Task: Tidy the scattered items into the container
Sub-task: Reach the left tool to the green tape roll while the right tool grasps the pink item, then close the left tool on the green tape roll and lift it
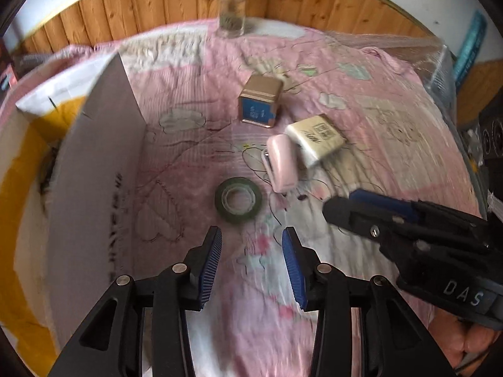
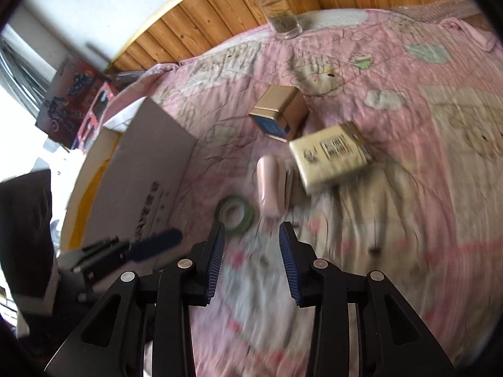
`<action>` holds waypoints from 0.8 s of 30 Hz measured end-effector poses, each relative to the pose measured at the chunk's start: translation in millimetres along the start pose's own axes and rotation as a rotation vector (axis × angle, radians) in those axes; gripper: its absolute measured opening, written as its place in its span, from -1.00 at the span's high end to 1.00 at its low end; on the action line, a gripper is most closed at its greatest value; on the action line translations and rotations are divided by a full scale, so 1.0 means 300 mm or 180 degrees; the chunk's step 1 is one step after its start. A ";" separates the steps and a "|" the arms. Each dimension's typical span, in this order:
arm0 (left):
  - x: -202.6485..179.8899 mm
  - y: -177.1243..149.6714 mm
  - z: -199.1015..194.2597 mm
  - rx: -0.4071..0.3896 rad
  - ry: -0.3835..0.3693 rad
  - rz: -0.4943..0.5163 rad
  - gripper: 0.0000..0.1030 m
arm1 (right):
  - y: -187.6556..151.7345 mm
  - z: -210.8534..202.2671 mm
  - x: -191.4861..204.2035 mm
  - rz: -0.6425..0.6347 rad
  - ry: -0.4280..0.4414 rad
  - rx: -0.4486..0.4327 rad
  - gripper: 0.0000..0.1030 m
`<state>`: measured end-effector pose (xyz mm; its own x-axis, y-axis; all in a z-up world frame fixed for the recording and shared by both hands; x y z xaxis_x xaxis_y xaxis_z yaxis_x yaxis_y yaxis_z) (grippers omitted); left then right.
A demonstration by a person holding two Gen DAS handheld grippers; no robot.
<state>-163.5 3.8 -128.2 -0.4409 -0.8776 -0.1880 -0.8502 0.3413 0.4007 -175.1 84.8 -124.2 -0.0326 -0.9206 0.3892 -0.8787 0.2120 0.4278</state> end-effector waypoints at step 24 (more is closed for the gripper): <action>0.137 0.089 0.198 -0.0179 -0.0181 -0.0146 0.48 | 0.130 0.255 -0.095 -0.0122 -0.0285 0.0127 0.47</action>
<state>-221.3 -3.1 -178.3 -0.4189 -0.8708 -0.2574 -0.8531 0.2804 0.4400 -244.9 94.2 -180.9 -0.0394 -0.9538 0.2978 -0.8983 0.1643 0.4075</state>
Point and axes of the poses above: each gripper's, at about its wrist camera, not at the fingertips, and z roughly the way its jaws point, x to its left, y to its top, the point moved 7 cm from there along z, roughly the way its jaws point, and after that the axes turned 4 degrees about -y, right-handed, at the moved point
